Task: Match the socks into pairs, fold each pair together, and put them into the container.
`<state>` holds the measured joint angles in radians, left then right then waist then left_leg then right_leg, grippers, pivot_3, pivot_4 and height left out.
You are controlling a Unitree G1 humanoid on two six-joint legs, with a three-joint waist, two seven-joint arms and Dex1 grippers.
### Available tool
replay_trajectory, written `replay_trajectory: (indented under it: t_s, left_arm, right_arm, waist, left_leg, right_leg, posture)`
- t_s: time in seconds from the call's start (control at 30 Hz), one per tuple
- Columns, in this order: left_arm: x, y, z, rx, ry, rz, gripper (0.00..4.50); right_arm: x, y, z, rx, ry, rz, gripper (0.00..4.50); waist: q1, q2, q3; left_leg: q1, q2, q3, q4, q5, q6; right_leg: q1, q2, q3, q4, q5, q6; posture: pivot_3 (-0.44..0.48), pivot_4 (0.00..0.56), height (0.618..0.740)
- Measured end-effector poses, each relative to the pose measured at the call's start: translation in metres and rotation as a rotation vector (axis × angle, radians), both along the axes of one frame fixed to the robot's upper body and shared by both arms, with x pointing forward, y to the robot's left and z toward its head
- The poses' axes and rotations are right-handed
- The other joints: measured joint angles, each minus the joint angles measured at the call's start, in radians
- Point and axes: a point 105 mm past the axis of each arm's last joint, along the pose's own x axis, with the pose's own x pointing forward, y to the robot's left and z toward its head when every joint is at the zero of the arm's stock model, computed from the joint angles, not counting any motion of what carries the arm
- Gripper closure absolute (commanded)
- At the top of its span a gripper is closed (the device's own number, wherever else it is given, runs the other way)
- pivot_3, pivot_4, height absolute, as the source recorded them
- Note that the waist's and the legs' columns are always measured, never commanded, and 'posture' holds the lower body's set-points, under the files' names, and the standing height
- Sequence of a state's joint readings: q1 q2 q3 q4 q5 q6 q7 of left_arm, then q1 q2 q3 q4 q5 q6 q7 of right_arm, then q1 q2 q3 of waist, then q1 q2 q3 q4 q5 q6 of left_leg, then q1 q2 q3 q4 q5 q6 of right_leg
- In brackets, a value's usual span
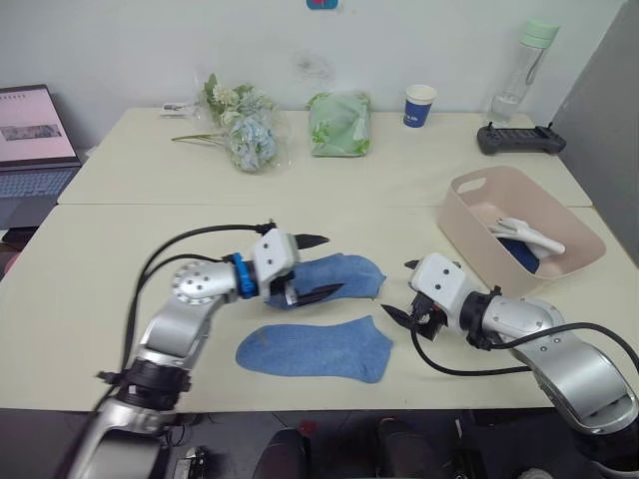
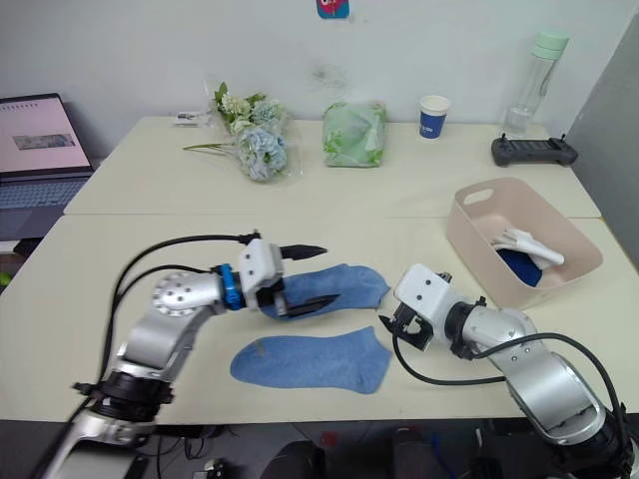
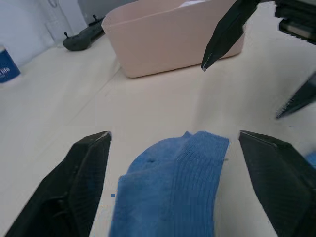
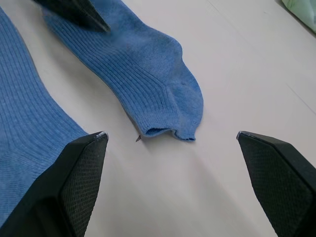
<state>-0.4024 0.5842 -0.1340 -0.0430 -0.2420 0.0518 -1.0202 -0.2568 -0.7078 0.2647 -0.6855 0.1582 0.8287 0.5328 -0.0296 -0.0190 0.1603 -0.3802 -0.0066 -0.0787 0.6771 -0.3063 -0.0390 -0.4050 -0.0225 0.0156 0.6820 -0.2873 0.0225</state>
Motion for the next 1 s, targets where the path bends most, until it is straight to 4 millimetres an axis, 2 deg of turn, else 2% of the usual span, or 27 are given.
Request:
replay_trajectory:
  t_s: [0.17, 0.3, 0.43, 0.63, 0.87, 1.0]
  left_arm:
    - [-0.011, 0.042, -0.019, 0.220, -0.043, -0.041, 0.33]
    - [-0.011, 0.053, -0.033, 0.302, -0.071, -0.070, 0.33]
    - [0.004, 0.060, -0.046, 0.393, -0.105, -0.052, 0.33]
    - [0.014, 0.058, -0.055, 0.485, -0.175, -0.105, 2.21]
    - [0.017, 0.059, -0.062, 0.529, -0.194, -0.127, 4.50]
    - [0.018, 0.060, -0.061, 0.527, -0.184, -0.131, 4.50]
  right_arm:
    - [0.009, 0.002, -0.007, -0.127, -0.088, 0.073, 0.00]
    - [0.015, 0.010, -0.012, -0.192, -0.147, 0.135, 0.00]
    - [0.024, 0.018, -0.021, -0.238, -0.167, 0.181, 0.00]
    - [0.038, 0.018, -0.032, -0.310, -0.182, 0.214, 0.00]
    - [0.044, 0.022, -0.037, -0.335, -0.196, 0.270, 2.46]
    - [0.041, 0.029, -0.039, -0.323, -0.198, 0.316, 3.94]
  waist:
    - [0.000, 0.001, 0.000]
    - [0.002, 0.001, 0.000]
    - [0.003, 0.001, 0.000]
    - [0.002, 0.001, 0.000]
    - [0.001, 0.001, 0.000]
    - [0.000, 0.001, 0.000]
  left_leg:
    - [0.000, 0.000, 0.001, 0.000, 0.000, 0.000]
    - [-0.001, -0.001, 0.001, 0.000, 0.000, 0.000]
    - [0.000, -0.001, 0.001, 0.000, 0.000, 0.000]
    - [0.000, -0.001, 0.002, 0.000, 0.000, 0.001]
    - [0.001, -0.001, 0.002, 0.000, 0.000, 0.001]
    - [0.001, -0.001, 0.002, 0.001, 0.000, 0.001]
  right_leg:
    - [0.000, 0.000, -0.001, 0.000, 0.000, 0.000]
    - [0.000, 0.001, -0.001, -0.001, 0.000, 0.000]
    - [0.000, 0.002, -0.002, 0.000, 0.000, 0.000]
    - [0.000, 0.002, -0.002, 0.000, 0.000, 0.000]
    - [0.000, 0.002, -0.002, 0.002, 0.000, 0.000]
    - [0.000, 0.002, -0.002, 0.002, 0.000, 0.000]
  posture:
    - [0.000, 0.150, 0.740]
    - [0.000, 0.150, 0.740]
    - [0.000, 0.150, 0.740]
    - [0.000, 0.150, 0.740]
    - [0.000, 0.150, 0.740]
    - [0.000, 0.150, 0.740]
